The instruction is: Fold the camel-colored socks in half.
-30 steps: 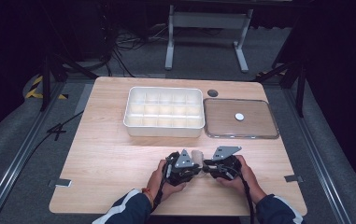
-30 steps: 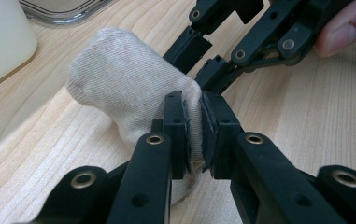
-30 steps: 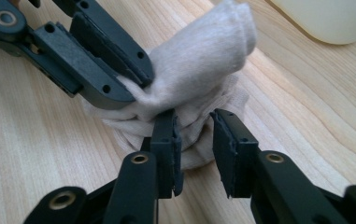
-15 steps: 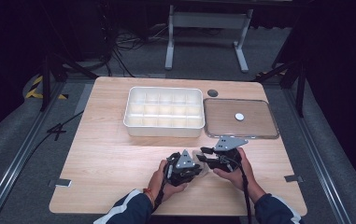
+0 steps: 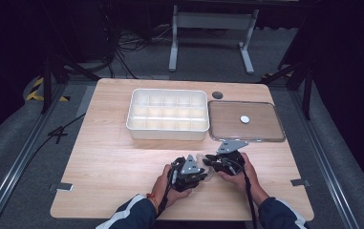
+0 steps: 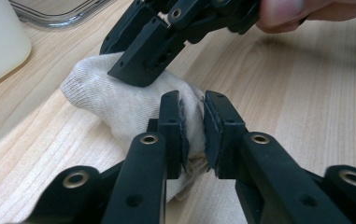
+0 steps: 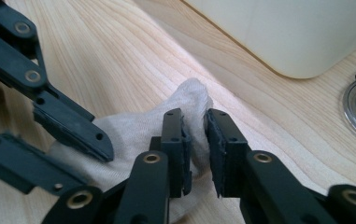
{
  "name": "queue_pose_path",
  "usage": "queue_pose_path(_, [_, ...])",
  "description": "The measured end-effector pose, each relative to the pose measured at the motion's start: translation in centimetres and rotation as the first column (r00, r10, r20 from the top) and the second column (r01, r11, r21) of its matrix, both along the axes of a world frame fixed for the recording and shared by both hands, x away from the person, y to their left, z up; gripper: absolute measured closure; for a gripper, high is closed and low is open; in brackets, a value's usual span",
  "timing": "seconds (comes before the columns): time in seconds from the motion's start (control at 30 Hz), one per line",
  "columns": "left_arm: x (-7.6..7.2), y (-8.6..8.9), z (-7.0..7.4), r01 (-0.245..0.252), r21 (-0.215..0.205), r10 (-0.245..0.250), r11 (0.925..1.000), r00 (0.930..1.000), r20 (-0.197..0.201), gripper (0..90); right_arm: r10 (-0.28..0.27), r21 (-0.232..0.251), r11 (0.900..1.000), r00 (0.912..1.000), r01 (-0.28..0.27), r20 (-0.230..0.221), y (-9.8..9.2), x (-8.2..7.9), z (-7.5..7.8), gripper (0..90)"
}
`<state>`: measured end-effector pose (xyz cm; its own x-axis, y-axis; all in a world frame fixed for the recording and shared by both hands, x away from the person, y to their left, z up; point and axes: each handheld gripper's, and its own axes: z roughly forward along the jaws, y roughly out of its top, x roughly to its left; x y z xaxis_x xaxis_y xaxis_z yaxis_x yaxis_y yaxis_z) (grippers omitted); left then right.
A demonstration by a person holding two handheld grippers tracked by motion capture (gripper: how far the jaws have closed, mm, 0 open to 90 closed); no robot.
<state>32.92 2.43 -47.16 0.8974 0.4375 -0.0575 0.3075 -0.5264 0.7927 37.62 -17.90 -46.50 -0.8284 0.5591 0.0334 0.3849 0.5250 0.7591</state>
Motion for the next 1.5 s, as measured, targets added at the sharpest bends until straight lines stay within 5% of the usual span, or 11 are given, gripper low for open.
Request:
queue_pose_path(0.3, [-0.9,1.4,1.7,0.097,-0.016,-0.097,0.9952,0.9953,0.000,73.8,-0.001,0.000,1.000,1.0000,0.001,-0.002,-0.2,0.0,-0.3,80.1])
queue_pose_path(0.4, [-0.8,2.1,2.5,0.088,-0.023,-0.088,0.9958,0.9960,0.017,74.5,0.001,0.002,1.000,1.0000,-0.001,0.004,-0.2,0.0,-0.4,80.4])
queue_pose_path(0.57, [0.3,3.0,2.9,0.043,-0.099,-0.042,0.9942,0.9991,0.007,77.1,0.014,0.003,1.000,0.9999,-0.014,0.008,-0.1,-0.1,-0.4,80.8])
queue_pose_path(0.97, [-0.5,0.5,0.0,0.146,0.038,-0.147,0.9886,0.9886,0.033,77.6,0.035,-0.012,0.999,0.9991,-0.035,0.023,0.1,-0.3,-0.5,81.2])
queue_pose_path(1.3, [-0.3,0.9,-0.7,0.145,0.008,-0.145,0.9894,0.9890,0.029,81.3,0.030,-0.018,0.999,0.9993,-0.029,0.023,0.2,-0.2,-0.2,79.2])
queue_pose_path(1.5, [-0.4,0.8,-0.8,0.149,0.018,-0.150,0.9886,0.9880,0.037,81.5,-0.042,-0.020,0.999,0.9977,0.044,0.052,-0.5,0.3,0.6,80.8])
